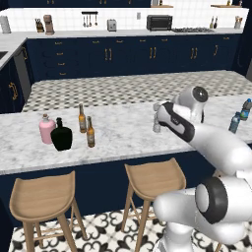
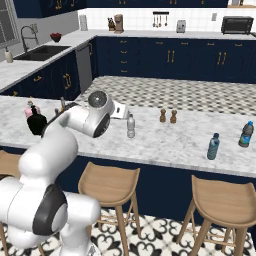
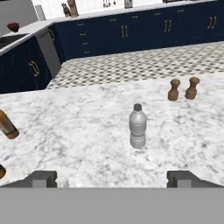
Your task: Move the plastic bottles in the middle to the plastics group, and the glass bottles in the middle to the glass group.
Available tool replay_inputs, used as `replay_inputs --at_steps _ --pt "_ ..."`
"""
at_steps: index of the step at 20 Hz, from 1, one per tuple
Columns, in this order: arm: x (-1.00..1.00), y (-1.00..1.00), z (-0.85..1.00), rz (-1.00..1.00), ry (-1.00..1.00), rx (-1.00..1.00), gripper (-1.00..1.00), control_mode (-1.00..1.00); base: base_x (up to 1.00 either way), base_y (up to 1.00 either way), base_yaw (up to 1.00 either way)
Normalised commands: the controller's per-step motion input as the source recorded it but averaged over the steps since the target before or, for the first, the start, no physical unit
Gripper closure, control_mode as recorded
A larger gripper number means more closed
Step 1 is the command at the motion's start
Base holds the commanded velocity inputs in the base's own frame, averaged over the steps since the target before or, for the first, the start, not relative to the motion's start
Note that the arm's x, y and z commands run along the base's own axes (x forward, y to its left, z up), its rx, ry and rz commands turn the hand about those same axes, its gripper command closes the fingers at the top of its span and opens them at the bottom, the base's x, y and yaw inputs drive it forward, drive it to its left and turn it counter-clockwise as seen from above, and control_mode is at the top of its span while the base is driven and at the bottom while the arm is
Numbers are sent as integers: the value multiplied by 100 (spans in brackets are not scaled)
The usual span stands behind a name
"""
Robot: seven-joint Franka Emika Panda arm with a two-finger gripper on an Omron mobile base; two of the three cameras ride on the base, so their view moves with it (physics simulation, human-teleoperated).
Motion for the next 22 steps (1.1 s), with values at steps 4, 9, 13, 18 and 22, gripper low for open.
replay_inputs --at_steps 4,9,13,18,22 --pt "3 -45 -13 0 0 0 -100 -100 0 0 0" --pt "28 -31 -5 0 0 0 -100 -100 0 0 0" --pt "50 -9 -7 0 0 0 -100 -100 0 0 0" --pt "50 -1 -22 0 0 0 -100 -100 0 0 0" --pt "29 -1 -35 0 0 -3 -100 -100 0 0 0"
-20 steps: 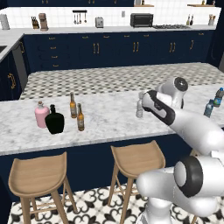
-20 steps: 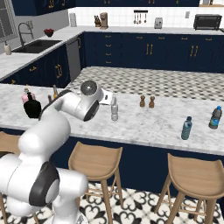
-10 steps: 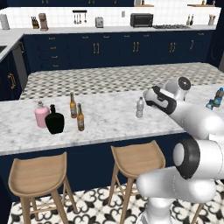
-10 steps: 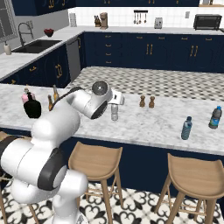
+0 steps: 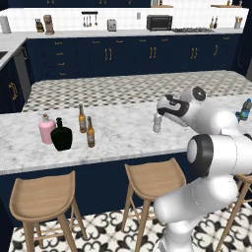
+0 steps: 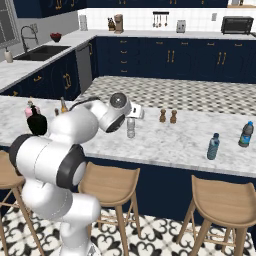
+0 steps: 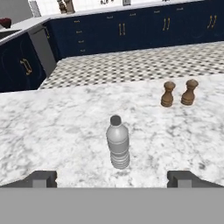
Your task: Move the plastic bottles in the middle to the plastics group, and the glass bottles in the middle to the glass group.
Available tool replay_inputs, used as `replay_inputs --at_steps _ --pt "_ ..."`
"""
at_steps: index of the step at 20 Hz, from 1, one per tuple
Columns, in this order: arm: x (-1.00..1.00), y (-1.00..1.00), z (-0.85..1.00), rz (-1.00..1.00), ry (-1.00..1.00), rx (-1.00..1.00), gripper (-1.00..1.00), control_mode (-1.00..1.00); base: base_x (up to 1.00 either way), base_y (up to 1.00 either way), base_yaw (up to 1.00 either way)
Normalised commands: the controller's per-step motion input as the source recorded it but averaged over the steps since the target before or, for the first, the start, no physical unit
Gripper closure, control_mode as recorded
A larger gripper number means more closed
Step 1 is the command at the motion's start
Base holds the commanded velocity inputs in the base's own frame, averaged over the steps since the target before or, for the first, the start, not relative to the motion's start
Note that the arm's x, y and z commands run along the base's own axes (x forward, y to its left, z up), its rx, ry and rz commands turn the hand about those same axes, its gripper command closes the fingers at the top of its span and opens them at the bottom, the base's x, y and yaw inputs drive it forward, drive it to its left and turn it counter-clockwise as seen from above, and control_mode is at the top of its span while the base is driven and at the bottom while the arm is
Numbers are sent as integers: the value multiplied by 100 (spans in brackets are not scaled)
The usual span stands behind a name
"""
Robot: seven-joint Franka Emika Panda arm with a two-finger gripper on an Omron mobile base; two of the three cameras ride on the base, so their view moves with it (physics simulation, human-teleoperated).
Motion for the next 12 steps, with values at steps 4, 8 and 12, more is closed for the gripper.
replay_inputs --at_steps 4,8,12 --pt "12 -1 -49 0 0 -7 -100 -100 0 0 0" --pt "5 -4 -39 0 0 -3 -100 -100 0 0 0" --pt "15 -4 -15 0 0 0 -100 -100 0 0 0"
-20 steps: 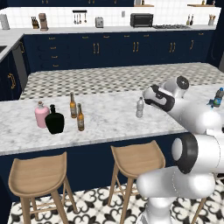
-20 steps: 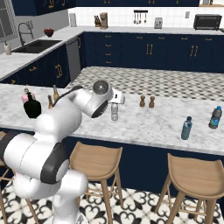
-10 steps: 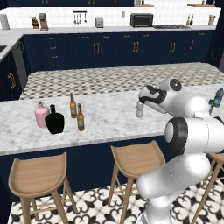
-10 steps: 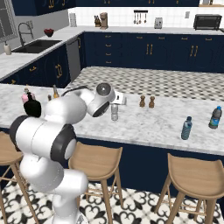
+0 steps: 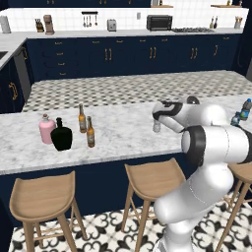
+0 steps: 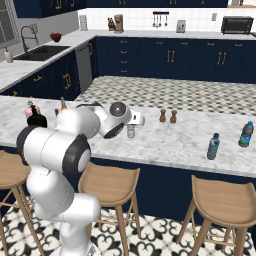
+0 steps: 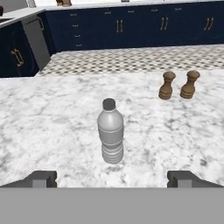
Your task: Move the plastic bottles in the middle to the plastics group, and the glass bottles in the middle to the glass group.
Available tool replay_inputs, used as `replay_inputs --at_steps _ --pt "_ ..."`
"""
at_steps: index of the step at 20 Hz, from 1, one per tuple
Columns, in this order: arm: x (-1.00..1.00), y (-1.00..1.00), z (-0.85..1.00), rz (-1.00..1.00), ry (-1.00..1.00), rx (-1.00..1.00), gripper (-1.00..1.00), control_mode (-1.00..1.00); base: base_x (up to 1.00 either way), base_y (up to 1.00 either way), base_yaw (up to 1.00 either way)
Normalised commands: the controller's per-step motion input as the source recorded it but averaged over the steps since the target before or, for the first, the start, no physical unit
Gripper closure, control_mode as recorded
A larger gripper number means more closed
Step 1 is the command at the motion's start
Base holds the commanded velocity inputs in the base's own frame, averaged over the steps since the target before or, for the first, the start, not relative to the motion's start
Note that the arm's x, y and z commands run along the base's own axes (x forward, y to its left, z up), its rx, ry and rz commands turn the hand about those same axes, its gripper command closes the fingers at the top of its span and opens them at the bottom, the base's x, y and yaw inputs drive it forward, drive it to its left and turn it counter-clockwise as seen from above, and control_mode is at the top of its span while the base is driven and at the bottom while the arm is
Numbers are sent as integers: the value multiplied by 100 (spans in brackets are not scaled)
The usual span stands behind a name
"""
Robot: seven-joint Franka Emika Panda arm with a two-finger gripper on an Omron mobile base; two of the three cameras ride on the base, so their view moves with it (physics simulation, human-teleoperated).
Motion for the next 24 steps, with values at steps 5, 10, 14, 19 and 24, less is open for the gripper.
replay_inputs --at_steps 5,10,14,19,24 --pt "24 0 0 0 0 0 -100 -100 0 0 0" --pt "33 0 0 0 0 0 -100 -100 0 0 0" --pt "20 -1 -2 0 0 0 -100 -100 0 0 0" --pt "20 -1 -6 0 0 0 -100 -100 0 0 0" --pt "26 0 -12 0 0 0 -100 -100 0 0 0"
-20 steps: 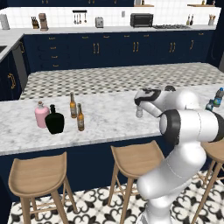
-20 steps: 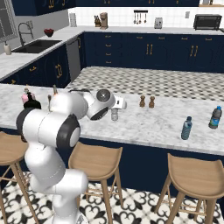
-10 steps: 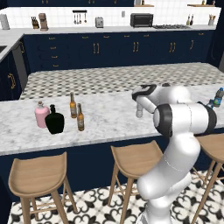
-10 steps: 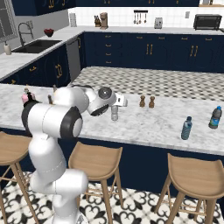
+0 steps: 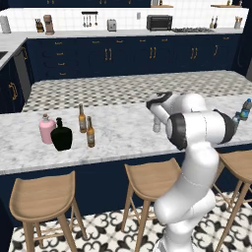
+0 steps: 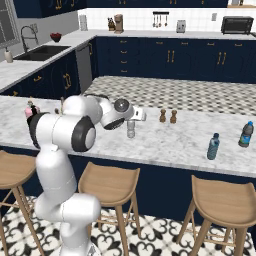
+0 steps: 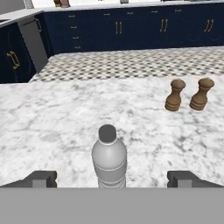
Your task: Move the plastic bottles in the middle to the plastics group, and the glass bottles in the middle to the glass group.
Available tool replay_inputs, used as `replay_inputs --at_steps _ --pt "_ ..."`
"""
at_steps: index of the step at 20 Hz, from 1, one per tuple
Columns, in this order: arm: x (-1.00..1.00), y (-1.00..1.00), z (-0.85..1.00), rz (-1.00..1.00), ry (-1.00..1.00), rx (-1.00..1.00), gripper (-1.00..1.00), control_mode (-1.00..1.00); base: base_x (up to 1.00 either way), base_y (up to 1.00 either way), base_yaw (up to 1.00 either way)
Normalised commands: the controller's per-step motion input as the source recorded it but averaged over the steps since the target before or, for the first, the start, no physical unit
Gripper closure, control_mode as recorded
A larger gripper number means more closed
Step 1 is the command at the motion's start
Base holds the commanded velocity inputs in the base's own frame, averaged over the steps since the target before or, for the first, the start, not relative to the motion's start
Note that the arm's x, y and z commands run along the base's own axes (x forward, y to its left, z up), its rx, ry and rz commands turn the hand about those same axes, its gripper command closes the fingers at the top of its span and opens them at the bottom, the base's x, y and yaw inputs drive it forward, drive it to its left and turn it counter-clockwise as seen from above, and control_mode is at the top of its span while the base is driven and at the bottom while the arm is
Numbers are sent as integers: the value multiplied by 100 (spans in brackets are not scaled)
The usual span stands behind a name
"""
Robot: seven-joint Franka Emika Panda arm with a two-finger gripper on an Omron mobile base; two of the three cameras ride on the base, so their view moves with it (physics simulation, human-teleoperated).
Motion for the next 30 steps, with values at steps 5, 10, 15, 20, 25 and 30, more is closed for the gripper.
replay_inputs --at_steps 5,10,15,20,25,30 --pt "21 0 -1 0 0 0 -100 -100 0 0 0" --pt "23 0 -10 0 0 0 -100 -100 0 0 0" --pt "13 0 -22 0 0 0 -100 -100 0 0 0" --pt "17 0 -23 0 0 0 -100 -100 0 0 0" --pt "12 0 -15 0 0 0 -100 -100 0 0 0" --pt "3 0 -8 0 0 0 -100 -100 0 0 0"
